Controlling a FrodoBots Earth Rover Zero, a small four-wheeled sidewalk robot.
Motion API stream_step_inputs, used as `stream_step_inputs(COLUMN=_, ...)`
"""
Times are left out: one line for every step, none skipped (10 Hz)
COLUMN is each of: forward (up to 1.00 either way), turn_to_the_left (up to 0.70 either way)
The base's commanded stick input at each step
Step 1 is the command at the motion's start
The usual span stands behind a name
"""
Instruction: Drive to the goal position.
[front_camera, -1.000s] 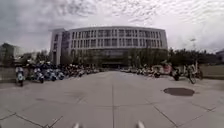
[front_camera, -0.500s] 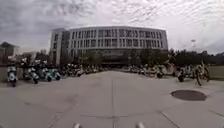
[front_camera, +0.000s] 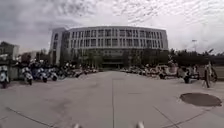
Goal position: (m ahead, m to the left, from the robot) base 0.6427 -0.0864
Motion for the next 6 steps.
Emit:
stream_step_inputs(forward=0.70, turn_to_the_left=0.00)
stream_step_inputs(forward=0.70, turn_to_the_left=0.00)
stream_step_inputs(forward=0.70, turn_to_the_left=0.00)
stream_step_inputs(forward=0.70, turn_to_the_left=0.00)
stream_step_inputs(forward=0.70, turn_to_the_left=0.00)
stream_step_inputs(forward=0.70, turn_to_the_left=0.00)
